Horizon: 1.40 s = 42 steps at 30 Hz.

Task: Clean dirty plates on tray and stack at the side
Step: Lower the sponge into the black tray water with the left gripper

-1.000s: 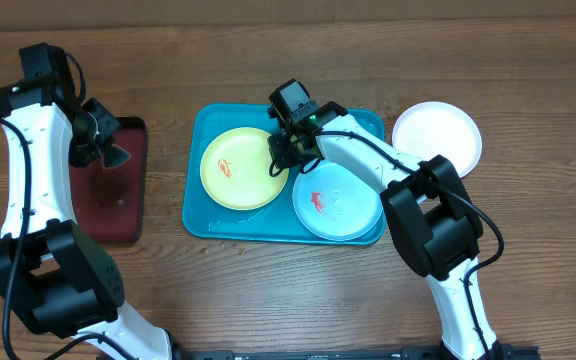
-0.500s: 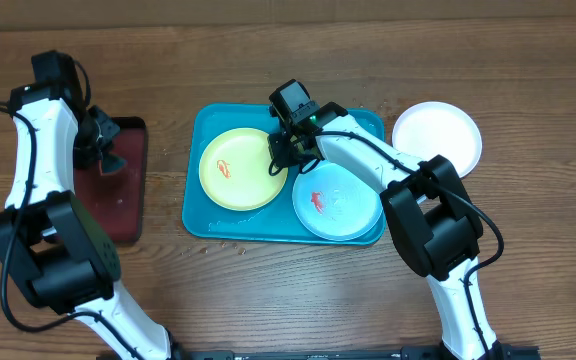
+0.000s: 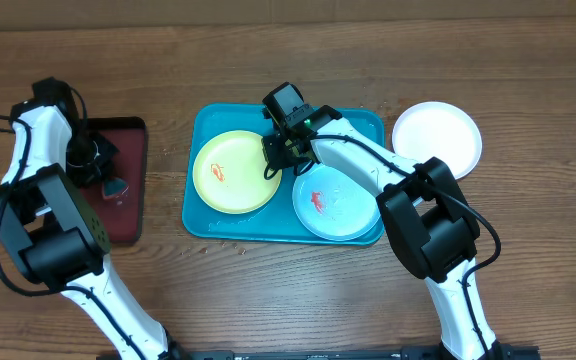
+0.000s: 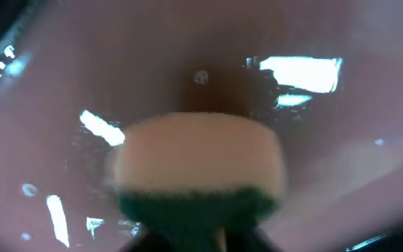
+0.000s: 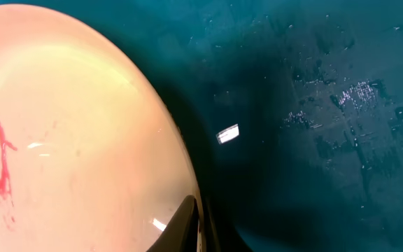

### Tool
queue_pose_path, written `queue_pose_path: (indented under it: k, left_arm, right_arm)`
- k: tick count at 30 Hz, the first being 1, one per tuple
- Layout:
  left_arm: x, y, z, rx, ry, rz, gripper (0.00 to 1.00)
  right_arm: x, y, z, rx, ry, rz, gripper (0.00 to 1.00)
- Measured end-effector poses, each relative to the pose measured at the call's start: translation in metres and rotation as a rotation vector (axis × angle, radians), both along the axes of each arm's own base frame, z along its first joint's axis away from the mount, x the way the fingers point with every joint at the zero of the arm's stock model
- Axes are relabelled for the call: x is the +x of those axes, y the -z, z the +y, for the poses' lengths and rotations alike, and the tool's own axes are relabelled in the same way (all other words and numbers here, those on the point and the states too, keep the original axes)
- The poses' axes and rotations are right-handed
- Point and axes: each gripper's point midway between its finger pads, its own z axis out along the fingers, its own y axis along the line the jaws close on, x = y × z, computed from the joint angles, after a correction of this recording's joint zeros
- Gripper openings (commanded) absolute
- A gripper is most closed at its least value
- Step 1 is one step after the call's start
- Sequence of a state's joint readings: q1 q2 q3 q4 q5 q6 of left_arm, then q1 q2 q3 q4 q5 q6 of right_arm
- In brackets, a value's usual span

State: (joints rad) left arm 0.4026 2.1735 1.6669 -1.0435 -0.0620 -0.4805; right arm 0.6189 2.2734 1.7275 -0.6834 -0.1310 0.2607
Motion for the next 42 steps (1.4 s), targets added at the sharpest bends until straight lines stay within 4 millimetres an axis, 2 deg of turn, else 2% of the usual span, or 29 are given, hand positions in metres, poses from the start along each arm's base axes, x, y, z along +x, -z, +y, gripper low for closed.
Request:
queue_pose_path:
  k: [12, 17, 18, 20, 23, 26, 28, 29, 31, 34, 37, 42]
  left_arm:
    - [-0.005, -0.001, -0.003, -0.018, 0.005, 0.028, 0.41]
    - [-0.008, -0.001, -0.004, -0.021, 0.008, 0.038, 0.23]
    - [-0.008, -0.001, -0.004, -0.021, 0.008, 0.038, 0.23]
    - [-0.008, -0.001, -0.004, -0.021, 0.011, 0.038, 0.31]
    - [-0.006, -0.001, -0.003, -0.018, 0.011, 0.030, 0.30]
    - [-0.006, 0.001, -0.003, -0.017, 0.011, 0.028, 0.15]
    - [-0.007, 0.001, -0.003, -0.016, 0.010, 0.032, 0.12]
    - [-0.007, 0.001, -0.003, -0.016, 0.011, 0.035, 0.13]
    - [-0.010, 0.001, -0.004, -0.020, 0.014, 0.045, 0.27]
    - [-0.015, 0.001, -0.007, -0.030, 0.013, 0.068, 0.31]
    - [-0.017, 0.001, -0.007, -0.034, 0.009, 0.074, 0.17]
    - [-0.014, 0.001, -0.006, -0.029, 0.010, 0.063, 0.11]
  right_arm:
    - [0.002, 0.001, 0.001, 0.003, 0.000, -0.005, 0.12]
    - [0.003, 0.003, 0.002, 0.005, 0.000, -0.007, 0.12]
    - [0.002, 0.003, 0.002, 0.006, 0.000, -0.006, 0.12]
    - [0.003, 0.003, 0.002, 0.006, 0.001, -0.007, 0.12]
    - [0.003, 0.003, 0.002, 0.007, 0.000, -0.010, 0.12]
    - [0.003, 0.003, 0.002, 0.007, 0.001, -0.010, 0.12]
    - [0.003, 0.003, 0.002, 0.007, 0.000, -0.009, 0.12]
    - [0.003, 0.003, 0.002, 0.007, 0.000, -0.009, 0.12]
    - [0.002, 0.003, 0.002, 0.005, 0.001, -0.006, 0.12]
    - [0.002, 0.003, 0.002, 0.004, 0.000, -0.005, 0.12]
    - [0.002, 0.003, 0.002, 0.004, 0.000, -0.005, 0.12]
    - [0.002, 0.003, 0.002, 0.005, 0.000, -0.005, 0.12]
